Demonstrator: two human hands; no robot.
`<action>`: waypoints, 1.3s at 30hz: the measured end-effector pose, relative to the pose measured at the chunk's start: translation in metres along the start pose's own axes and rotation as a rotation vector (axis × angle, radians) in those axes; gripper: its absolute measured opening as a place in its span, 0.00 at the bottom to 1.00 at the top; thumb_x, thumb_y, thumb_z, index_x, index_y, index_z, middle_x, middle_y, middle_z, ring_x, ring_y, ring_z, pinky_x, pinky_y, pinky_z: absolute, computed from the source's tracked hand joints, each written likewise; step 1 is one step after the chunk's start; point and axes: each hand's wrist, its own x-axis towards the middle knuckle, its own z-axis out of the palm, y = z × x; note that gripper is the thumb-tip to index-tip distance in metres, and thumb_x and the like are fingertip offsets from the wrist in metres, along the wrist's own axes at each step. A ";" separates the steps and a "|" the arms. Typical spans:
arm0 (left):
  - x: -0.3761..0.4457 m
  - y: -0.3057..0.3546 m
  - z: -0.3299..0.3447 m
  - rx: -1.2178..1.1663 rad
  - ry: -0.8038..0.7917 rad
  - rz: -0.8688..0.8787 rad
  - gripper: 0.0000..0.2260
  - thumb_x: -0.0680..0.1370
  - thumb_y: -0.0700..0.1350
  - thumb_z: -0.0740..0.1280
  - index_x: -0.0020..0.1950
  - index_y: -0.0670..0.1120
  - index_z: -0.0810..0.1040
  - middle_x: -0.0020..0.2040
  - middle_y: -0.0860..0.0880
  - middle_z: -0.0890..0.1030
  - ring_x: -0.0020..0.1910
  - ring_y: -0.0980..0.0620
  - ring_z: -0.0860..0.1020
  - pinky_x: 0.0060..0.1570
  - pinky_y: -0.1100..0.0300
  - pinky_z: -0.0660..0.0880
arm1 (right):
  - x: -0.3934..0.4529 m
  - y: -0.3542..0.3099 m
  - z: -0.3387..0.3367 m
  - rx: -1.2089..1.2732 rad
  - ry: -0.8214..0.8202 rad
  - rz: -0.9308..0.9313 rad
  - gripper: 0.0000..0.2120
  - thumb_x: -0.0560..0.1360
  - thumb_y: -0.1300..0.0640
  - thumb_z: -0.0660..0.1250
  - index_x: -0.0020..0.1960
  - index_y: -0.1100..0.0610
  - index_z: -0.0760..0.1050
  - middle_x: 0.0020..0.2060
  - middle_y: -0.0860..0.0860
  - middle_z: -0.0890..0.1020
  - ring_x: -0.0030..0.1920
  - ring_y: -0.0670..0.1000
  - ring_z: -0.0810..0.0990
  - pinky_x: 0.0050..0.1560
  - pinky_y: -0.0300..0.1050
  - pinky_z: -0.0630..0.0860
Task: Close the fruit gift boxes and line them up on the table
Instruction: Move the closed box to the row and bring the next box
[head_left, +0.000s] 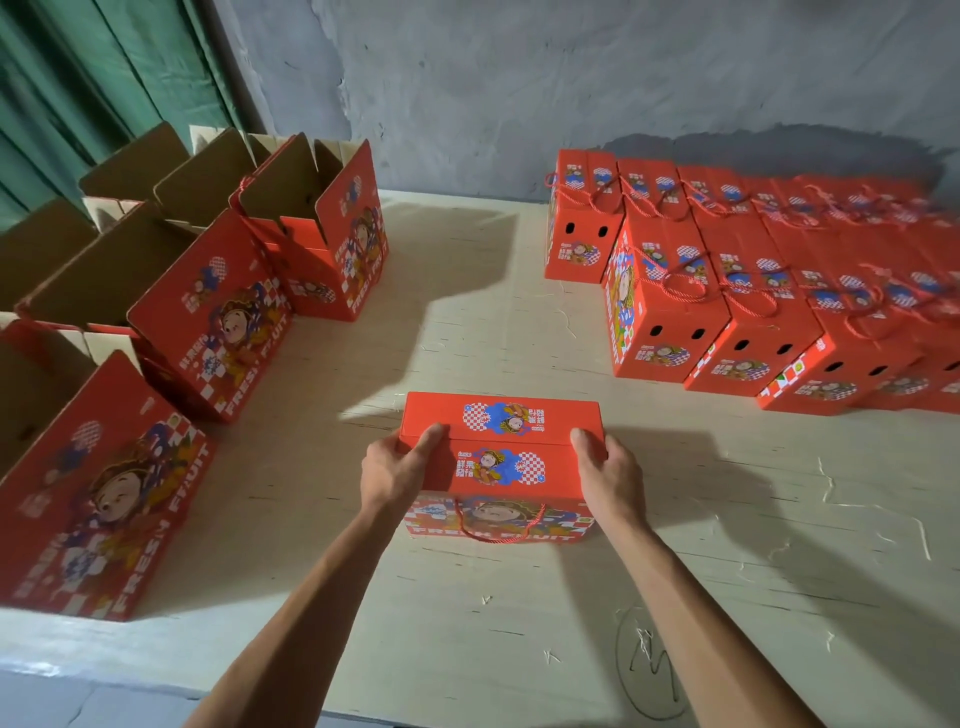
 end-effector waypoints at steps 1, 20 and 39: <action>0.003 0.003 -0.001 0.007 0.002 -0.002 0.25 0.67 0.73 0.73 0.40 0.50 0.85 0.35 0.56 0.86 0.36 0.55 0.85 0.44 0.49 0.84 | -0.001 -0.001 0.000 0.004 0.004 -0.004 0.20 0.82 0.38 0.61 0.54 0.54 0.79 0.46 0.52 0.85 0.42 0.51 0.85 0.41 0.46 0.82; -0.072 0.012 0.044 -0.300 0.076 -0.039 0.15 0.83 0.54 0.65 0.61 0.43 0.80 0.54 0.45 0.85 0.55 0.45 0.83 0.58 0.49 0.79 | 0.012 -0.005 -0.022 -0.096 -0.017 -0.131 0.26 0.79 0.40 0.69 0.69 0.54 0.68 0.59 0.54 0.81 0.53 0.52 0.80 0.47 0.43 0.73; -0.019 0.018 0.019 -0.038 -0.124 -0.116 0.26 0.73 0.67 0.73 0.36 0.44 0.75 0.30 0.50 0.75 0.29 0.53 0.71 0.33 0.59 0.66 | -0.059 0.006 0.003 0.283 -0.335 0.223 0.27 0.70 0.30 0.70 0.34 0.55 0.74 0.32 0.42 0.78 0.31 0.46 0.76 0.39 0.44 0.68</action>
